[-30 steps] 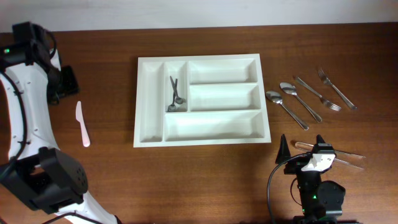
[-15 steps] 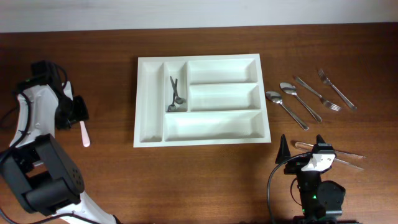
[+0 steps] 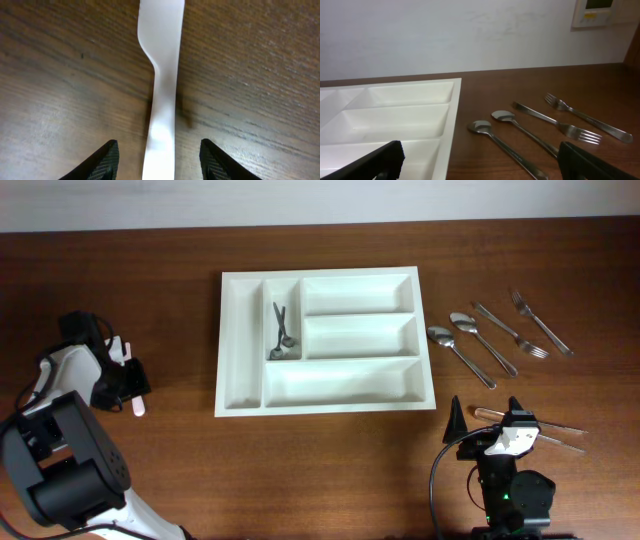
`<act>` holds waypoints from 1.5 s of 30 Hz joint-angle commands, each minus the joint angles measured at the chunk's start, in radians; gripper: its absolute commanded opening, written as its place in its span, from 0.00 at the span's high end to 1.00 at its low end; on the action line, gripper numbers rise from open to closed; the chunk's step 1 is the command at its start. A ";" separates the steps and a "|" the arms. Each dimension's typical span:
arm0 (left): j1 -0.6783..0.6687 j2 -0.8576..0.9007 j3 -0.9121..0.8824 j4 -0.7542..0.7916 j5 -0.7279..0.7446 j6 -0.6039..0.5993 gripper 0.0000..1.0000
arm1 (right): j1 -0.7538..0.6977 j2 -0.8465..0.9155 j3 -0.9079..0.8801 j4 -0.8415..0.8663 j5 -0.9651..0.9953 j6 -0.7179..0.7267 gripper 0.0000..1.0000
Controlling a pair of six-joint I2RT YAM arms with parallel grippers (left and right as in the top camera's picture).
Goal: Pack container
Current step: 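Lower the left gripper onto the white plastic knife and grasp it, then carry the white knife into the tray's leftmost slot and release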
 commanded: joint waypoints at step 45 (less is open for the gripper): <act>-0.307 -0.153 0.359 -0.195 0.265 -0.066 0.98 | 0.006 -0.006 -0.005 -0.006 0.006 0.008 0.01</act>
